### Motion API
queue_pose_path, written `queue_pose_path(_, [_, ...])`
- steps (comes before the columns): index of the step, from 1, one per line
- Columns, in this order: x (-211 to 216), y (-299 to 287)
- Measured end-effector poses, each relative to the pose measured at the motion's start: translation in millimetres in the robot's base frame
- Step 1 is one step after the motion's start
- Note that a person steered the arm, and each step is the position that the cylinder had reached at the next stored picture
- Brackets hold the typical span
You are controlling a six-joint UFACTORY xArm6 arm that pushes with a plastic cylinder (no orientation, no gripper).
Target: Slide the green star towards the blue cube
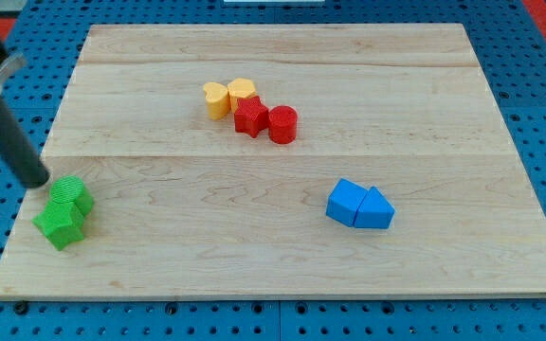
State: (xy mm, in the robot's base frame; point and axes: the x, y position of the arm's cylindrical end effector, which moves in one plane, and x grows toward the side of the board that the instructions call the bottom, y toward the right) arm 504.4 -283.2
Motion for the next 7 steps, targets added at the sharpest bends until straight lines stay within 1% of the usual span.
queue_pose_path(1, [34,1])
queue_pose_path(2, [45,20])
queue_pose_path(3, [52,55])
queue_pose_path(5, [57,169])
queue_pose_path(6, [57,213])
queue_pose_path(7, [53,159])
